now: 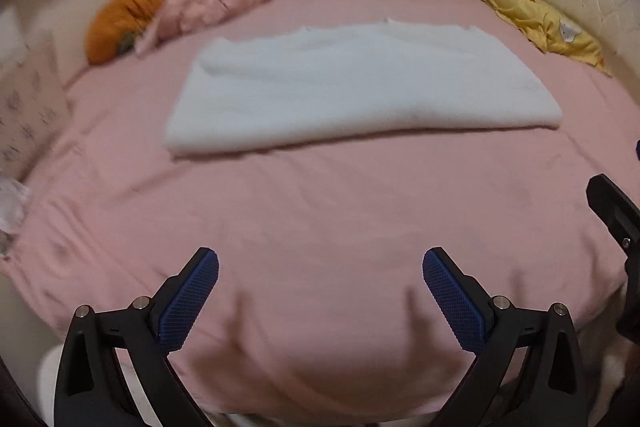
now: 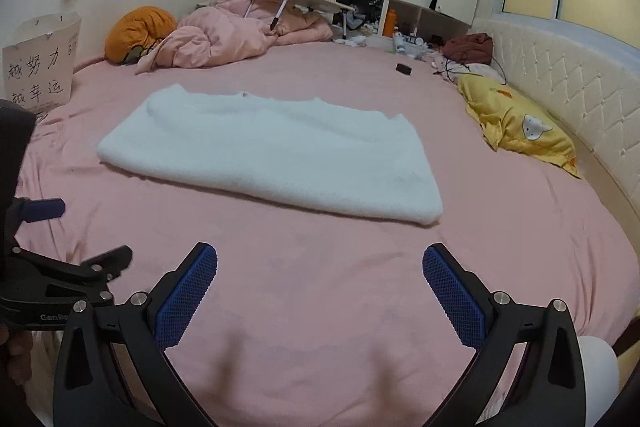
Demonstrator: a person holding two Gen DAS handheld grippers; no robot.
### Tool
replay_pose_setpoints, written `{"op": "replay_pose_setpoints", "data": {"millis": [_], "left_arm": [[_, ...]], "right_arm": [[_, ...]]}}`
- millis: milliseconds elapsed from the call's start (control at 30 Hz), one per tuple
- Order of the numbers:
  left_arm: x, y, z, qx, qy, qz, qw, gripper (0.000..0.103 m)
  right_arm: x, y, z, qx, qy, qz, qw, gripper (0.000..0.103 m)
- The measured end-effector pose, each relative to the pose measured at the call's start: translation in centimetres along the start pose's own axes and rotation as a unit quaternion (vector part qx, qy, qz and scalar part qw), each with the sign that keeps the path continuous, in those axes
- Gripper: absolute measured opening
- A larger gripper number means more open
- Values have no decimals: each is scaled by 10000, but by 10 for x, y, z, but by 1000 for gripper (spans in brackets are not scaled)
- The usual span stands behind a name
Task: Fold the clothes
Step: 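Pull both tools back away from the folded white cardigan, then roll the left tool and grasp the edge of the folded cardigan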
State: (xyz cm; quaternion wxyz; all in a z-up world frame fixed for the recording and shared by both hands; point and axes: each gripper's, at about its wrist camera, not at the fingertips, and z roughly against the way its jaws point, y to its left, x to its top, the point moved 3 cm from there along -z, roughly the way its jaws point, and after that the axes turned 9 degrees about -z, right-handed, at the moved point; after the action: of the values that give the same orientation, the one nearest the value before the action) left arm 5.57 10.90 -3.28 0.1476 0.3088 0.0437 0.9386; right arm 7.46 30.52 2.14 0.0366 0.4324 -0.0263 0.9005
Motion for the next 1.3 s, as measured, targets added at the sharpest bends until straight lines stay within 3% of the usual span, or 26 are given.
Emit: {"op": "replay_pose_setpoints", "data": {"millis": [333,867,1067,1200,1300], "left_arm": [[-6,25,1,-82,196,642,9977,103],[-1,26,-7,-202,166,856,9960,103],[-1,32,-17,-191,213,1049,9941,103],[-3,40,-34,-703,409,1460,9859,103],[-6,53,-48,-1470,508,2188,9633,103]], "right_arm": [[1,-11,12,58,-49,-344,9994,102],[-1,-23,-5,180,201,-567,9980,102],[0,-26,-20,443,354,-734,9957,102],[-1,-31,-34,677,541,-1026,9909,102],[-2,-37,-44,792,711,-1284,9860,102]]}}
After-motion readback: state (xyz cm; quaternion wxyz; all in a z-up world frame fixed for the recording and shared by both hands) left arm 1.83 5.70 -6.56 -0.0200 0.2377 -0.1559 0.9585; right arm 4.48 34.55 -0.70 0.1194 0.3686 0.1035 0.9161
